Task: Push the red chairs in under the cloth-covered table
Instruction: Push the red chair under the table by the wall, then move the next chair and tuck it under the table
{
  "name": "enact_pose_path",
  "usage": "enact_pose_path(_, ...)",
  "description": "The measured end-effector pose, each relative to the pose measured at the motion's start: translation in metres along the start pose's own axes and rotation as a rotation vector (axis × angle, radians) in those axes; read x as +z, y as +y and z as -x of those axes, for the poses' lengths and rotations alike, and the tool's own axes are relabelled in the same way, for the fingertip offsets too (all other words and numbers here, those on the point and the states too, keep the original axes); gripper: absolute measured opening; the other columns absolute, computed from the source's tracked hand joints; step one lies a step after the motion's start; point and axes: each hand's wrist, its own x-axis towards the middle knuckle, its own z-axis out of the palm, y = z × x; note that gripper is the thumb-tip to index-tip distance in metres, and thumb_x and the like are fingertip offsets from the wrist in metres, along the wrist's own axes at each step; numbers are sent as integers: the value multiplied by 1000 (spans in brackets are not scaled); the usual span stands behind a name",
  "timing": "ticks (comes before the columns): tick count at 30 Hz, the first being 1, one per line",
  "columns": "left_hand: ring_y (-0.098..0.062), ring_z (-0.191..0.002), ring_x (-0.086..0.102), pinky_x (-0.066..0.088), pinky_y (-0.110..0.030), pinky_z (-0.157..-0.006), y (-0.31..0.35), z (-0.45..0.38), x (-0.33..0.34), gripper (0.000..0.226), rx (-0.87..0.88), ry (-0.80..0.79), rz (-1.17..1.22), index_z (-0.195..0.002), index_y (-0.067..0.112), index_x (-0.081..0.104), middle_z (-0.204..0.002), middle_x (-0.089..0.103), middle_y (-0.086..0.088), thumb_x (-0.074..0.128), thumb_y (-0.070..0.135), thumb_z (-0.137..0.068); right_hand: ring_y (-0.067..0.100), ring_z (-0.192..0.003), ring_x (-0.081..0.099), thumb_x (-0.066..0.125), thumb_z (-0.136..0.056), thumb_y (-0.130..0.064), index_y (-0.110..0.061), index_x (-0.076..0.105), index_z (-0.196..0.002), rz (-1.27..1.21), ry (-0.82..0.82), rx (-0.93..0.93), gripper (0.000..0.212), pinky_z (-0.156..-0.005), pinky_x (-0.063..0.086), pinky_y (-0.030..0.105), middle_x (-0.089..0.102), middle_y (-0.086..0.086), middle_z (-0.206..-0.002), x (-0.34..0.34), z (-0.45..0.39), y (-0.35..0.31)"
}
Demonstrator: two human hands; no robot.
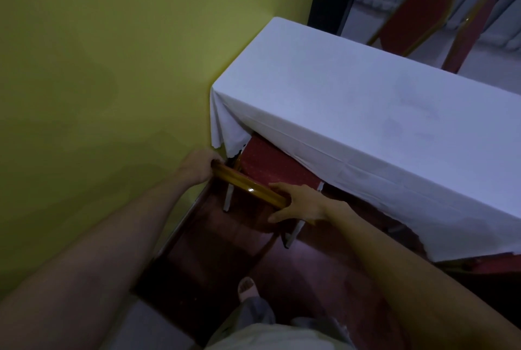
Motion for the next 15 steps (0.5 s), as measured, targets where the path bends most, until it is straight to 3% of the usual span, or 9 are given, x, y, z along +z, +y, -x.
enact_pose_path(3, -36, -114, 57, 47, -37, -92, 20, -3, 0, 45, -45, 106, 112, -122, 11, 63, -130, 61, -16, 42, -3, -84, 22, -131, 46, 68, -67, -72, -36, 29, -147, -211, 108, 18, 95, -109, 38, 37, 42, -1, -150, 2, 22, 15)
enact_pose_path(5, -36, -113, 59, 49, -38, -91, 43, -6, 7, 44, -20, 164, 179, -125, 12, 61, -130, 61, -15, 39, 0, -89, 21, -124, 52, 66, -68, -73, -36, 33, -145, -306, 217, 52, 92, -104, 42, 35, 50, 0, -142, 4, 44, 33)
enact_pose_path(7, -32, -119, 57, 45, -36, -98, 74, -7, 19, 42, 57, 186, 247, -126, 9, 59, -133, 59, -15, 39, 0, -91, 14, -122, 52, 68, -72, -65, -34, 38, -144, -384, 337, 74, 83, -97, 41, 26, 54, -2, -136, 6, 71, 55)
enact_pose_path(9, -31, -126, 52, 40, -36, -107, 108, -4, 34, 44, 136, 124, 285, -130, 8, 54, -136, 56, -16, 39, -1, -90, 8, -125, 48, 72, -77, -52, -28, 42, -142, -447, 460, 103, 75, -97, 35, 20, 53, -8, -135, 8, 104, 81)
enact_pose_path(11, -28, -130, 48, 34, -31, -111, 145, 0, 53, 47, 219, 59, 291, -134, 9, 50, -139, 54, -14, 40, -2, -89, 9, -130, 44, 73, -79, -46, -24, 43, -142, -475, 557, 173, 73, -103, 33, 22, 50, -6, -140, 10, 140, 113)
enact_pose_path(15, -28, -128, 50, 36, -30, -108, 235, 14, 99, 48, 387, -23, 262, -132, 4, 51, -138, 54, -15, 45, -3, -85, 14, -132, 45, 70, -75, -55, -29, 43, -140, -473, 741, 313, 75, -109, 37, 33, 51, -2, -142, 18, 231, 186)
